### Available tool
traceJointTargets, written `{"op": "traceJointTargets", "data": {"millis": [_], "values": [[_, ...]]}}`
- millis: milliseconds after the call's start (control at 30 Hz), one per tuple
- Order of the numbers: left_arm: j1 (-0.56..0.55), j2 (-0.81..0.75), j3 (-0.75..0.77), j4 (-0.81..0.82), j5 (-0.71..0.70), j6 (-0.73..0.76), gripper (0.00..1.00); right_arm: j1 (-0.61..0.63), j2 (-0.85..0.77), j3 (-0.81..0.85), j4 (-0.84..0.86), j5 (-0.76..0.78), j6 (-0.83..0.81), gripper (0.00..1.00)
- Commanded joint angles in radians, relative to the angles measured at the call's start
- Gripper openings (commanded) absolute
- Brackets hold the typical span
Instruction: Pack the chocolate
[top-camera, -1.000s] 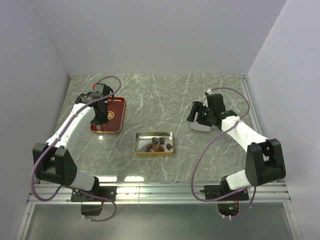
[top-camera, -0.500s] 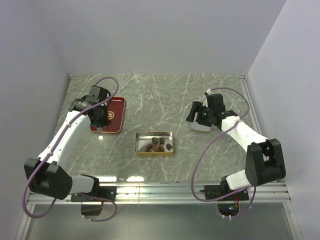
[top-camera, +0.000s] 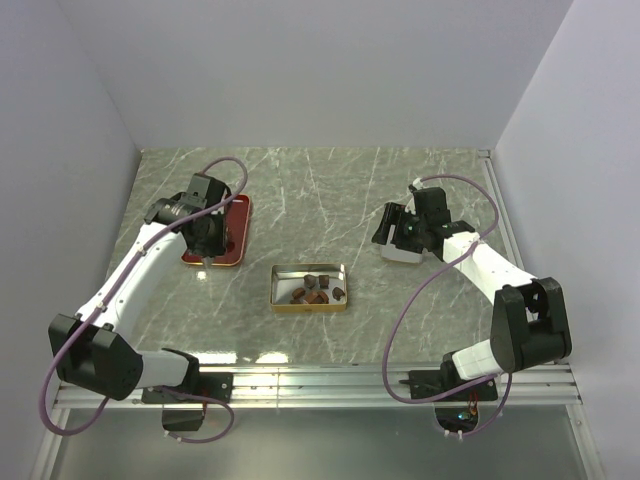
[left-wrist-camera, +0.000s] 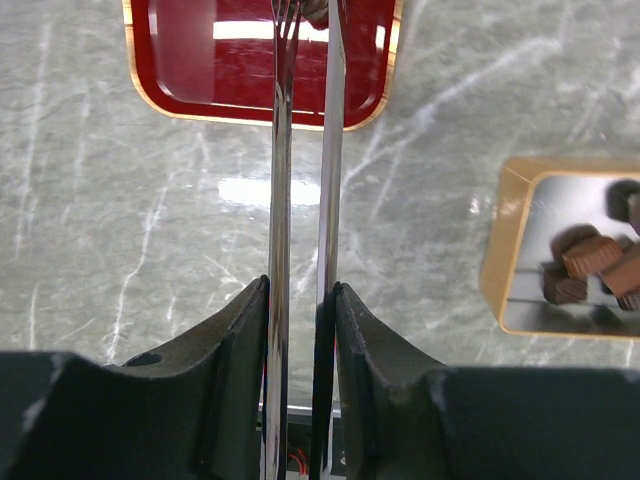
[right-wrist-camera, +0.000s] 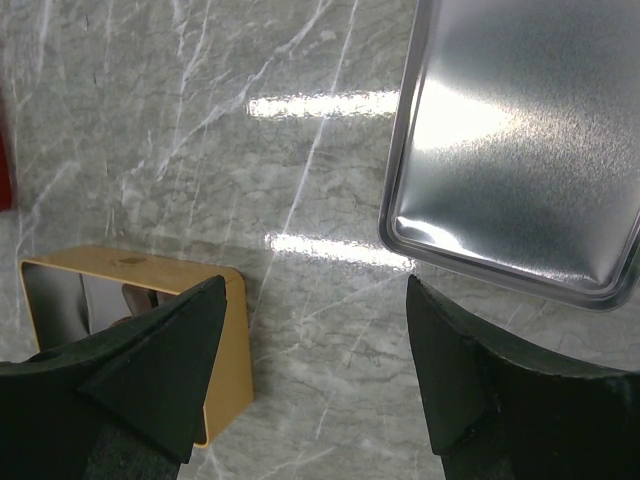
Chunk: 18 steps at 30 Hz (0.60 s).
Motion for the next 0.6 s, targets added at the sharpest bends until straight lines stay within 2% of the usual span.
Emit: {"op": "traceJointTargets", "data": {"millis": [0,567], "values": [[-0.016,-0.011,0.018,0.007,0.052,0.018,0.35,0.009,-0.001,0.027,0.009,-0.004,0.001,0.79],[-0.027,-0.011,0.07,-0.002,0.138,0.068,0.35,0.012,0.026,0.046,-0.005,-0.011,0.004,0.79]]}}
